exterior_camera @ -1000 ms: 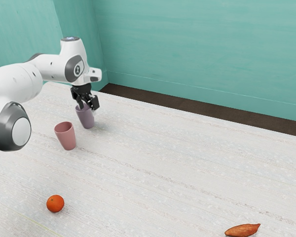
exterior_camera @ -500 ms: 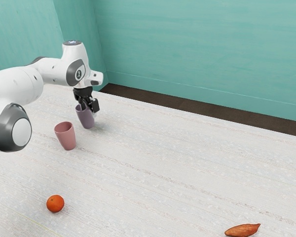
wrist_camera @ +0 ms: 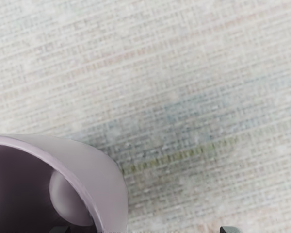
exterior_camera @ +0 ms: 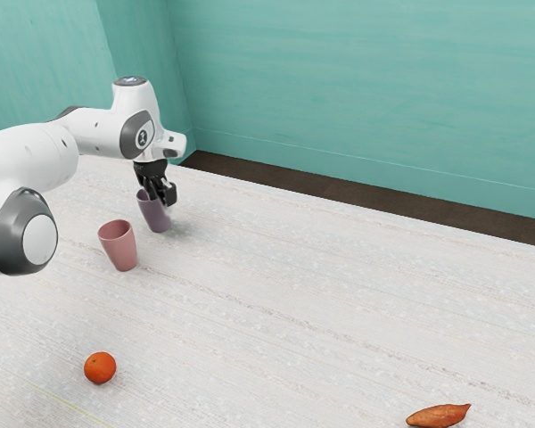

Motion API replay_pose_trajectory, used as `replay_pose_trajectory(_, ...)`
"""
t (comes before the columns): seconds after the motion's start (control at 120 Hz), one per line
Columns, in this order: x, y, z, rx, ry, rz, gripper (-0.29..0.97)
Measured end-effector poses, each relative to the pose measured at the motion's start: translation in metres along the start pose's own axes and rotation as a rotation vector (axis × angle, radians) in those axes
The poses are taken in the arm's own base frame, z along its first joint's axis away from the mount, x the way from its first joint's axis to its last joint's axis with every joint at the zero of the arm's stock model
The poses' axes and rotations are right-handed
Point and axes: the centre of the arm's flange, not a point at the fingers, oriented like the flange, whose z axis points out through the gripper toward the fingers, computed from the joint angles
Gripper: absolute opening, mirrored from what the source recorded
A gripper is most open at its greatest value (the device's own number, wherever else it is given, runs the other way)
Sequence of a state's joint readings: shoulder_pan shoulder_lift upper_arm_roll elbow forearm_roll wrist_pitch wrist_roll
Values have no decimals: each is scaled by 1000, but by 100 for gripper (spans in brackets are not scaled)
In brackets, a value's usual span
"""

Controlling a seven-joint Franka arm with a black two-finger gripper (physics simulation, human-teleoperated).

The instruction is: Place the left cup onto the right cup

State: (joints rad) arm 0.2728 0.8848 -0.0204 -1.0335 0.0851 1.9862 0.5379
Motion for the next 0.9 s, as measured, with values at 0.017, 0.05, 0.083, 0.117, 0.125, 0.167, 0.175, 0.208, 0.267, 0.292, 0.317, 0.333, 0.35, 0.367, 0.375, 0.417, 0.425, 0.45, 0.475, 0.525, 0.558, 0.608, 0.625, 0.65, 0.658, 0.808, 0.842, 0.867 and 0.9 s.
replay_pose_trajectory(0.017, 0, 0, 0, 0, 0, 0, 30)
replay_pose_trajectory(0.05, 0, 0, 0, 0, 0, 0, 26)
replay_pose_trajectory(0.083, 0, -1, 0, 0, 1, 0, 22)
replay_pose_trajectory(0.117, 0, 0, 0, 0, 1, 1, 18)
replay_pose_trajectory(0.125, 0, 0, 0, 0, 1, 1, 17)
replay_pose_trajectory(0.167, 0, -1, 0, 1, 1, 2, 12)
replay_pose_trajectory(0.175, -1, -1, 0, 1, 1, 1, 12)
replay_pose_trajectory(0.208, -1, -1, 0, 1, 1, 2, 8)
replay_pose_trajectory(0.267, -1, -2, 0, 2, 0, 2, 3)
replay_pose_trajectory(0.292, -1, -2, 0, 2, 0, 2, 1)
replay_pose_trajectory(0.317, -1, -2, 0, 2, 0, 2, 0)
replay_pose_trajectory(0.333, -1, -2, 0, 2, 0, 2, -1)
replay_pose_trajectory(0.35, -1, -2, 0, 2, 0, 2, -2)
replay_pose_trajectory(0.367, -1, -2, 0, 2, 0, 1, -3)
replay_pose_trajectory(0.375, -1, -2, 0, 2, -1, 1, -3)
replay_pose_trajectory(0.417, -2, -2, 0, 1, -1, 1, -5)
replay_pose_trajectory(0.425, -2, -2, 0, 1, -1, 1, -5)
replay_pose_trajectory(0.45, -2, -3, 0, 1, -1, 1, -6)
replay_pose_trajectory(0.475, -2, -3, 0, 1, -1, 0, -6)
replay_pose_trajectory(0.525, -2, -3, 0, 1, -1, -1, -8)
replay_pose_trajectory(0.558, -2, -4, 0, 1, 0, -1, -8)
replay_pose_trajectory(0.608, -3, -4, 0, 2, 0, -2, -9)
replay_pose_trajectory(0.625, -3, -4, 0, 2, 0, -2, -9)
replay_pose_trajectory(0.65, -3, -4, -1, 3, 0, -2, -9)
replay_pose_trajectory(0.658, -3, -4, -1, 3, 0, -2, -9)
replay_pose_trajectory(0.808, -1, -3, -13, 11, 8, 0, -10)
replay_pose_trajectory(0.842, -1, -2, -20, 16, 13, 1, -10)
replay_pose_trajectory(0.867, 0, -2, -26, 19, 16, 1, -10)
replay_pose_trajectory(0.9, -1, -2, -34, 23, 20, 1, -10)
